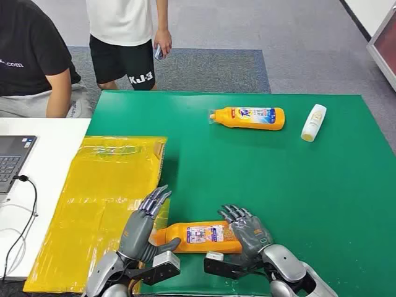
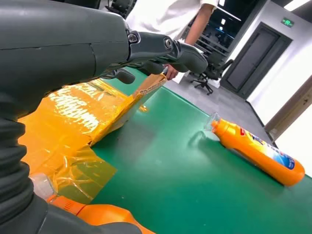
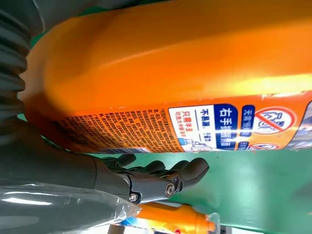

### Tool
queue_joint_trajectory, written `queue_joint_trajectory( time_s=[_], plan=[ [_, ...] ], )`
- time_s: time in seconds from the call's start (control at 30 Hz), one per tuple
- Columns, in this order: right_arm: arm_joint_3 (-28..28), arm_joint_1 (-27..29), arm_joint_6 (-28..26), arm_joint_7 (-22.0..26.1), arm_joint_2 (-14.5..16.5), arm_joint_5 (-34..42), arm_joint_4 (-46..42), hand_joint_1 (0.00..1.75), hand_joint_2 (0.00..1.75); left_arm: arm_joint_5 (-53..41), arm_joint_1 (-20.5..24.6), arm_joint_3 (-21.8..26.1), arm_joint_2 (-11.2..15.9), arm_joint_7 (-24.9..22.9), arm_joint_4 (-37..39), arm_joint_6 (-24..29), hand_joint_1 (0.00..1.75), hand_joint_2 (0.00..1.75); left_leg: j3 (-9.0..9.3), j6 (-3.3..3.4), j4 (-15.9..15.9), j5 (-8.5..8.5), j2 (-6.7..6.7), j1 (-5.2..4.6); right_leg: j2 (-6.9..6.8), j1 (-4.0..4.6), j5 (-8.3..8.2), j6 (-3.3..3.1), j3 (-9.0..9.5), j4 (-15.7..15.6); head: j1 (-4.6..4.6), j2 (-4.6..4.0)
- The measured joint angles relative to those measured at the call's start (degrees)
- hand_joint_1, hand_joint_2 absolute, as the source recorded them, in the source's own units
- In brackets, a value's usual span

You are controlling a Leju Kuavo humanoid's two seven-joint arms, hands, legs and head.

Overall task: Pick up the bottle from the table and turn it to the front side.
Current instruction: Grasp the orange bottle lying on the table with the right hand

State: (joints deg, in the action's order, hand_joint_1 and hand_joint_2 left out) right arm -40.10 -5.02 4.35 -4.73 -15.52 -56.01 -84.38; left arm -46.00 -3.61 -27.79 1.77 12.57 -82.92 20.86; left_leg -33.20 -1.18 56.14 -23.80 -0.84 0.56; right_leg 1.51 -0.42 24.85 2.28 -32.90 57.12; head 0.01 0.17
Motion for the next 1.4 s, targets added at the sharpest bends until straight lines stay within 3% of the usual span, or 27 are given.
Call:
queue_joint_trajectory(
  time_s=[0.03,0.07,0.1,0.13,0.77,0.9,1.07,1.4],
  plan=[
    [0.01,0.01,-0.04,-0.09,0.03,0.03,0.13,1.16,1.75,0.09,0.00,0.00,0.00,0.00,0.02,0.01,0.00,1.75,0.02,0.00,0.00,0.00,0.00,0.00,0.00,0.00,-0.01,-0.01,0.01,0.00,0.00,0.00],
    [0.03,0.03,-0.09,-0.17,0.07,0.06,0.25,1.31,1.75,0.14,0.00,0.01,0.00,0.00,0.04,0.04,0.00,1.75,0.03,0.00,0.00,0.00,0.01,0.00,0.01,0.00,-0.01,-0.01,0.02,0.00,0.00,0.00],
    [0.07,0.10,-0.21,-0.29,0.14,0.11,0.50,1.72,1.75,0.24,0.00,0.01,0.00,0.00,0.07,0.08,0.00,1.75,0.07,-0.01,0.00,-0.01,0.02,0.00,0.02,0.01,-0.02,-0.03,0.04,0.00,0.01,0.00],
    [0.10,0.17,-0.36,-0.36,0.21,0.16,0.73,1.75,1.75,0.31,0.01,0.02,0.01,0.00,0.09,0.14,0.00,1.75,0.11,-0.03,0.00,-0.02,0.03,0.01,0.03,0.02,-0.02,-0.04,0.06,0.00,0.01,0.00],
    [4.41,3.31,-6.54,2.96,3.06,5.74,3.03,1.75,1.75,4.73,0.44,2.50,-0.43,2.26,0.33,2.92,0.00,1.75,0.16,0.04,-0.01,0.14,0.04,0.00,0.04,0.03,-0.18,0.02,0.13,-0.01,0.01,0.00],
    [4.65,3.97,-8.32,3.18,3.20,6.86,3.01,1.75,1.75,7.40,0.36,3.41,-0.83,4.57,0.06,4.32,0.00,1.75,0.13,0.04,-0.01,0.12,0.04,0.00,0.03,0.04,-0.16,0.03,0.12,-0.01,0.01,0.00],
    [6.78,6.76,-13.73,5.63,4.76,14.47,2.29,1.75,1.75,22.94,-0.51,5.19,-2.62,11.18,-2.51,2.26,0.00,1.75,0.05,0.05,-0.01,0.12,0.03,0.00,0.02,0.03,-0.16,0.03,0.10,-0.01,0.01,0.00],
    [11.12,11.02,-19.91,9.12,8.82,25.21,1.26,1.75,1.75,48.86,-3.18,9.49,-6.39,19.00,-10.21,-3.40,0.00,1.75,-0.24,0.02,-0.02,0.14,0.02,0.00,0.01,0.03,-0.17,0.03,-0.19,0.00,0.01,0.00]
  ],
)
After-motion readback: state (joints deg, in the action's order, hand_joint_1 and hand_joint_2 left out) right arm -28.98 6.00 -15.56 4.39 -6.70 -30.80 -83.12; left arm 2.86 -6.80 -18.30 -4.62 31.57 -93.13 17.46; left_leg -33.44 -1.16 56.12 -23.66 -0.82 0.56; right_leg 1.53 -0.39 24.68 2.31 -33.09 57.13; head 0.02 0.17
